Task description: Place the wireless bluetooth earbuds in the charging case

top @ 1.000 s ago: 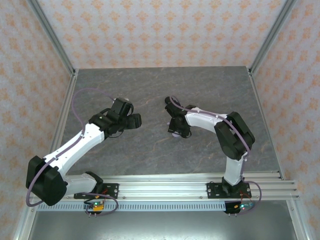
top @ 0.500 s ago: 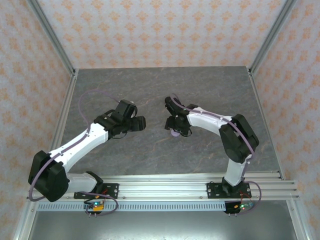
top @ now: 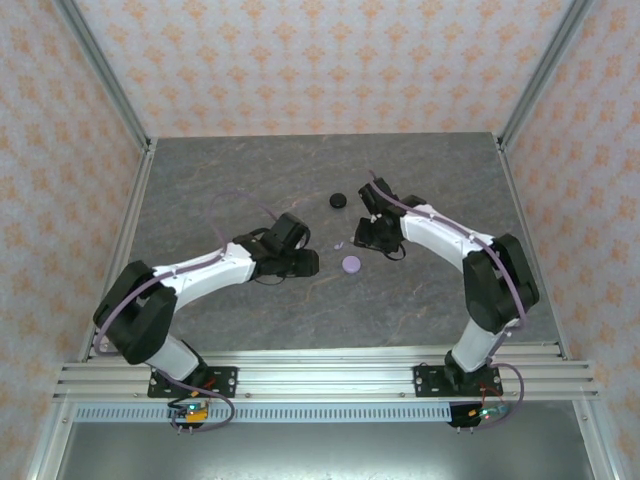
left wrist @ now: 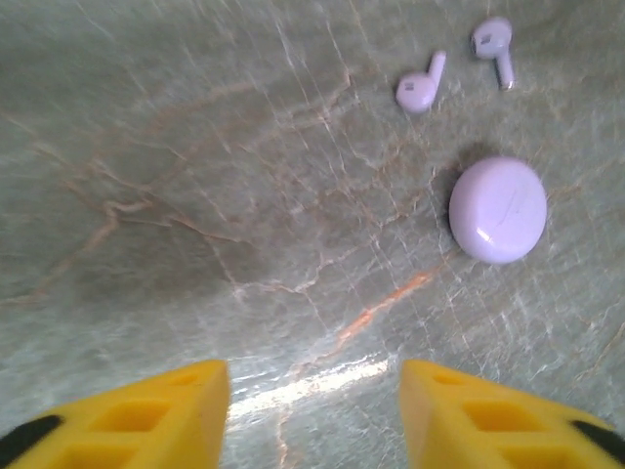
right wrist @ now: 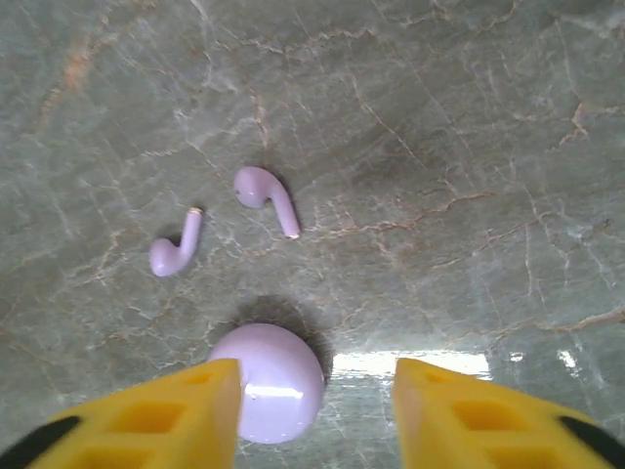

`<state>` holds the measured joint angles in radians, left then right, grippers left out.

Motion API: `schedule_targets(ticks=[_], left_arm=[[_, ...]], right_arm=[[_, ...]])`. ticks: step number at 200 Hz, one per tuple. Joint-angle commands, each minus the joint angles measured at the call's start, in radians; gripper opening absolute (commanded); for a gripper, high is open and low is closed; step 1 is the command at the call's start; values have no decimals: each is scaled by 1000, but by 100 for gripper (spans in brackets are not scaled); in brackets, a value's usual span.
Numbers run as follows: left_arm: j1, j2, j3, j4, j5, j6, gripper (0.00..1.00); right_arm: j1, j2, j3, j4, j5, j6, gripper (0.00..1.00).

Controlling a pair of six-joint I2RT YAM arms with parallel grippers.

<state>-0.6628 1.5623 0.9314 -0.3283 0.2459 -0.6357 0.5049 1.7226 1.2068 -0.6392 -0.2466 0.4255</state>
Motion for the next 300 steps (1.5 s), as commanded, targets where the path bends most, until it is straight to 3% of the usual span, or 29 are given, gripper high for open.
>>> schedule_targets(ticks=[1, 54, 116, 204, 300], left_arm=[[-25, 48, 46, 45, 29, -15, 36], [-64, 156, 90, 73, 39, -28, 29], [-71, 251, 128, 119, 59, -59, 24], [-71, 341, 162, 178, 68, -115, 25], [-71, 380, 201, 99, -12, -114, 25]], right_arm=[[-9, 46, 32, -44, -45, -69, 31], [-12, 129, 65, -60, -55, -84, 21], [-14, 159, 69, -45, -79, -90, 17], [-13, 158, 33, -38, -115, -95, 17], [-13, 92, -53, -23, -158, -106, 17]])
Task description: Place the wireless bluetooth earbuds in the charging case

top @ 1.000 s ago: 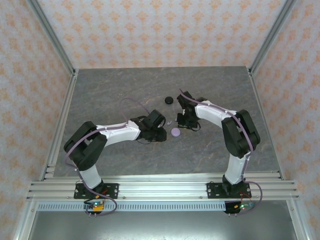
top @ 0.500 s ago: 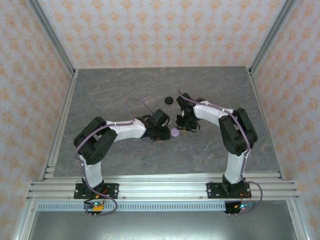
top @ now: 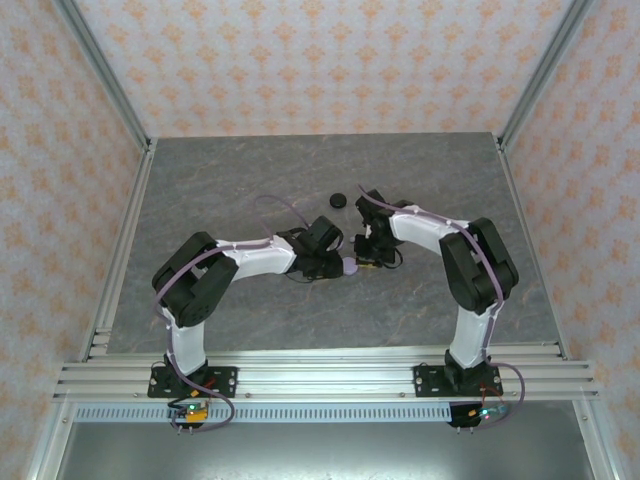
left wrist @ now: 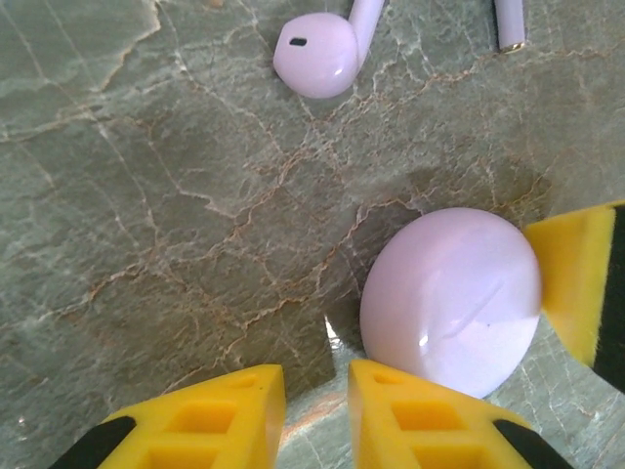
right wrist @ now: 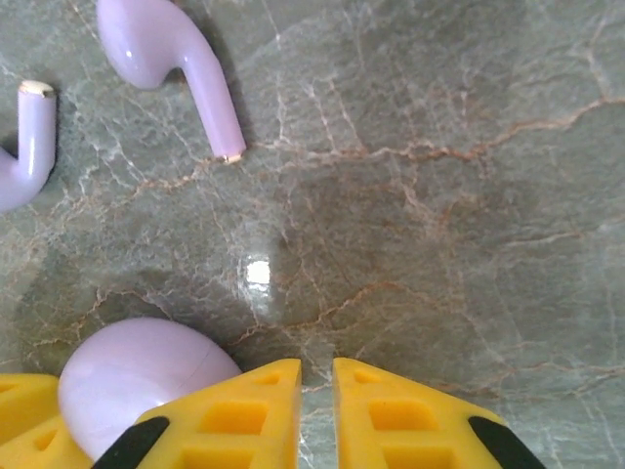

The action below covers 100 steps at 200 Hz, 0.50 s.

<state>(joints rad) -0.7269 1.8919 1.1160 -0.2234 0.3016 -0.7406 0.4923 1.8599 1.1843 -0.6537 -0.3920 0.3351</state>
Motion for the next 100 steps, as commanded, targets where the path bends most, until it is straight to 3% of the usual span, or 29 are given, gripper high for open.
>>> schedule_targets(ticks=[1, 100], left_arm=[[-7, 51, 16, -7, -68, -9, 25], [-6, 52, 42, -70, -161, -20, 34]], right_arm=[[-1, -46, -31, -8, -14, -16, 18], [5, -62, -38, -12, -81, -65, 21]])
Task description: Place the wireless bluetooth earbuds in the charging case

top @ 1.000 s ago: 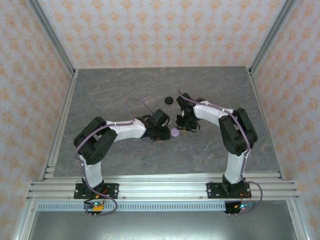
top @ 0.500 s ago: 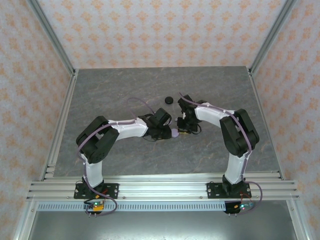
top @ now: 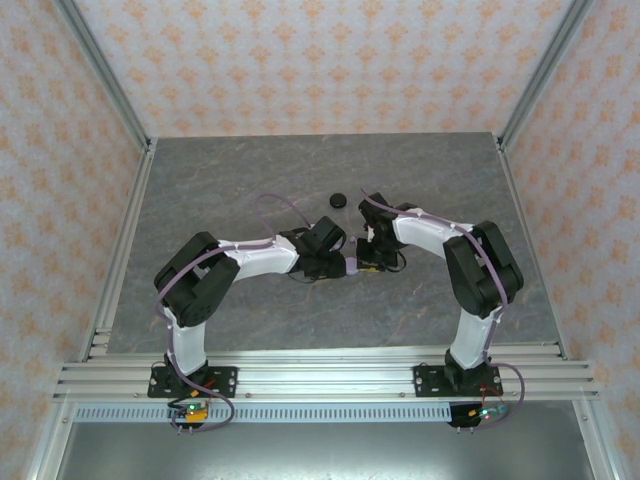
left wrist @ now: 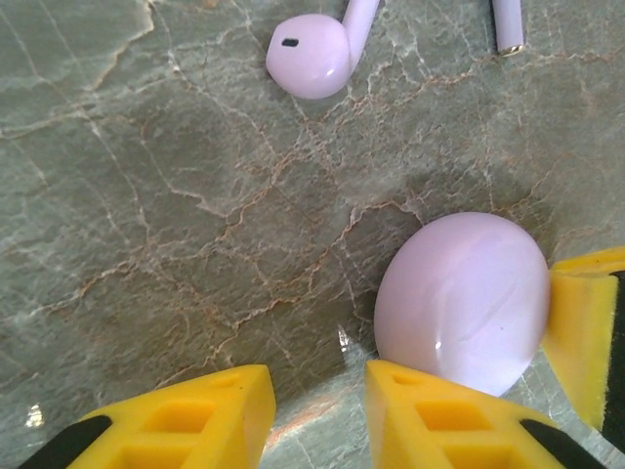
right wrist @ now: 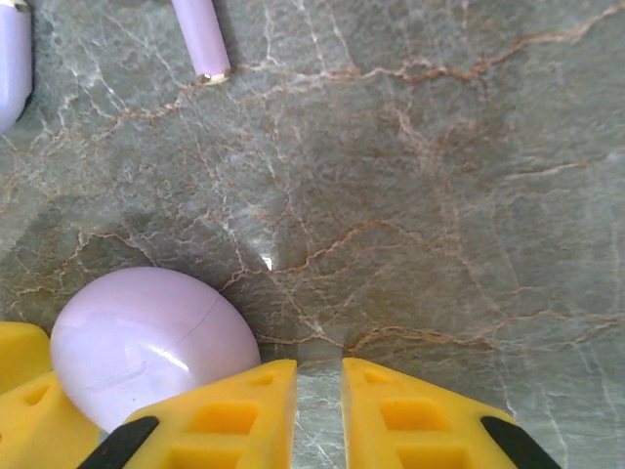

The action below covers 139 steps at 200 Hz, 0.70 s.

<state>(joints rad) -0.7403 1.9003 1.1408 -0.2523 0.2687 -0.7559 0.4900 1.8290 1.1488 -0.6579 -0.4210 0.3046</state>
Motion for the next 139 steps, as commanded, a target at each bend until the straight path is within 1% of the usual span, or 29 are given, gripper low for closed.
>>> schedule_targets(ticks=[1, 46, 83, 103, 106, 118, 139], left_arm=[[7, 44, 17, -42, -130, -5, 34], [7, 40, 28, -78, -183, -17, 36], [9, 27, 24, -105, -231, -27, 37], [8, 16, 14, -131, -274, -31, 39], [8, -16, 11, -134, -279, -31, 39], [9, -38, 5, -149, -304, -29, 41], [12, -86, -8, -169, -343, -14, 47]], right_arm=[[8, -31, -4, -8, -53, -34, 21], [15, -40, -1, -32, -54, -55, 21], [15, -63, -4, -50, 0, -46, 22], [15, -84, -3, -56, 35, -33, 25], [14, -88, -2, -56, 41, -31, 25], [11, -100, 0, -60, 59, -23, 25], [1, -128, 0, -45, 50, -18, 26]])
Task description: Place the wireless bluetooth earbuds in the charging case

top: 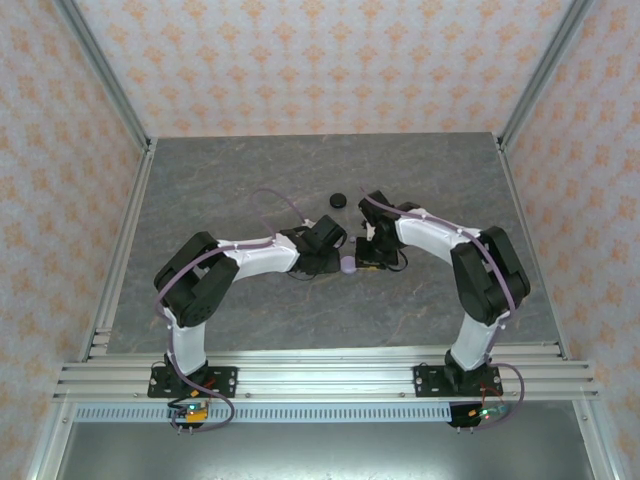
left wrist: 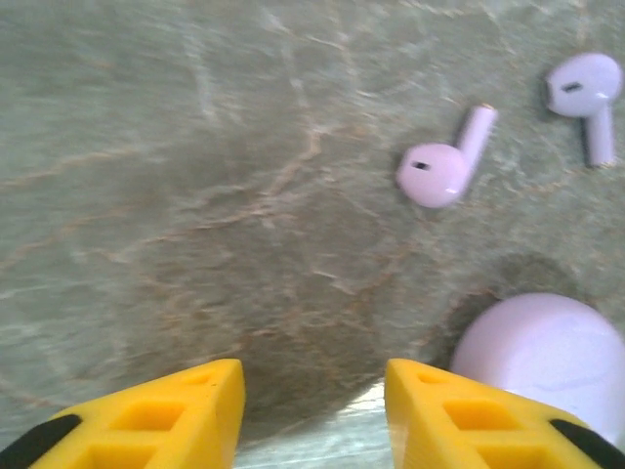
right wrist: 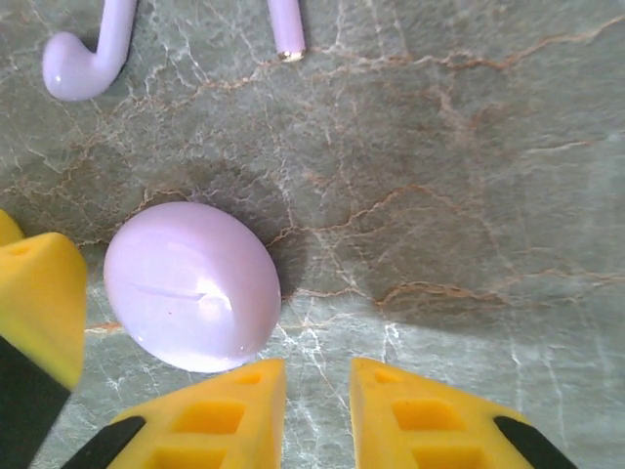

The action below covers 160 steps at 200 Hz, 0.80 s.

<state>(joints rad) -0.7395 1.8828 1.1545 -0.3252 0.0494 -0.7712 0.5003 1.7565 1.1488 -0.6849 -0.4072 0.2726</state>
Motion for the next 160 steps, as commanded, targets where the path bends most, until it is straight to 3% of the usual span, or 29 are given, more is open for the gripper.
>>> schedule_targets(ticks=[1, 32, 81, 130, 160], left_arm=[[12, -71, -24, -96, -125, 2, 47], [33, -149, -68, -48, -74, 56, 54], [109, -241, -245, 297, 247, 19, 62], [111, -185, -291, 495, 393, -33, 63], [102, -144, -283, 530, 428, -48, 62]], right_arm=[[-10, -57, -1, -15, 34, 14, 26], [-26, -74, 0, 30, -45, 6, 28], [-98, -55, -68, 207, -275, 23, 30], [-141, -20, -90, 259, -377, 8, 31], [-145, 5, -97, 262, -402, -1, 31]])
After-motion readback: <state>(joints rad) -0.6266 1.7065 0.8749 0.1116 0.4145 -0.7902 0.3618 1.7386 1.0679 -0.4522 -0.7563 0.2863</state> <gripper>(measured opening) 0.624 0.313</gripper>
